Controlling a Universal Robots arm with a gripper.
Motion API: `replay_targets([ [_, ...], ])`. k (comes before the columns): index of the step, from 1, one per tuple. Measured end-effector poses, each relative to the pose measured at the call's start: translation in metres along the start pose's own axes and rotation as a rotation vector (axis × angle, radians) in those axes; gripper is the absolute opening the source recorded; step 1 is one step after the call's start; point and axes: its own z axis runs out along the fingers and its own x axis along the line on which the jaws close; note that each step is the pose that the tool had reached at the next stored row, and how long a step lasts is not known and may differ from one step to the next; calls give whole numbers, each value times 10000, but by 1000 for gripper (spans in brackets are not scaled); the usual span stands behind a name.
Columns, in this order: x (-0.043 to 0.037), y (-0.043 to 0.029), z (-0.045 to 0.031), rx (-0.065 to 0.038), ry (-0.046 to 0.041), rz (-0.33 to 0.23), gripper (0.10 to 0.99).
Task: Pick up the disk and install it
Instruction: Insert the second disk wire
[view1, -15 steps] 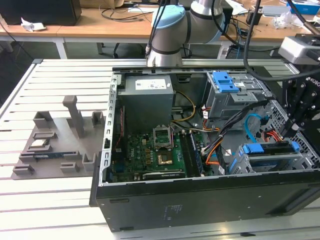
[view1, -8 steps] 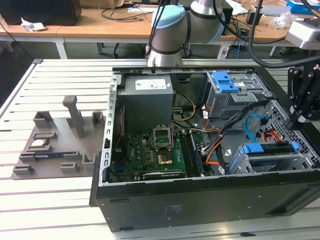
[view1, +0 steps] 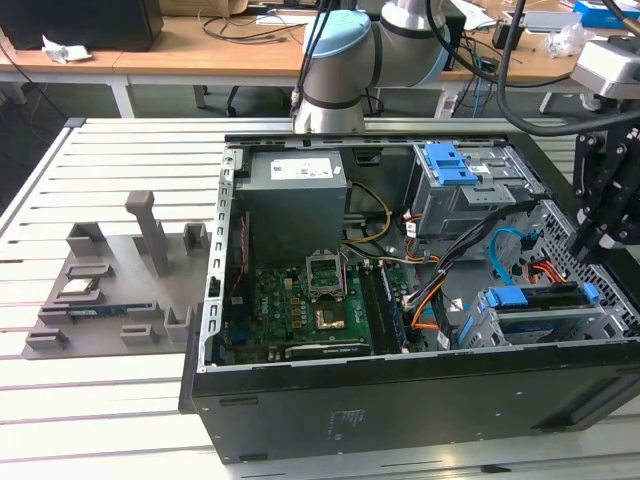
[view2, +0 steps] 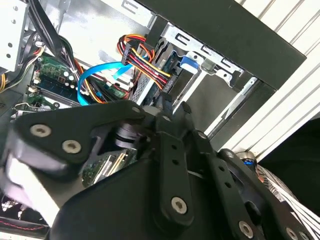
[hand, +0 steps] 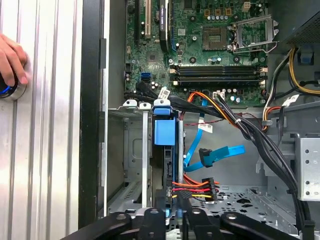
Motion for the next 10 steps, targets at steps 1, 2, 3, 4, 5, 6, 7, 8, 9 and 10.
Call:
replay_targets([
  [1, 0, 0, 0, 0, 0, 0, 294],
  [2, 0, 0, -1, 0, 0, 0, 294],
  [3, 0, 0, -1, -1, 0, 0, 361],
  [4, -2, 0, -2, 0, 1, 0, 361],
  [5, -12, 1, -4, 0, 4, 0, 361],
  [6, -24, 5, -3, 0, 3, -1, 361],
  [7, -46, 20, -2, 0, 0, -2, 361],
  [8, -63, 41, 1, 0, 0, -5, 361],
  [9, -92, 84, 5, 1, -1, -11, 361],
  [10, -112, 114, 8, 0, 1, -13, 361],
])
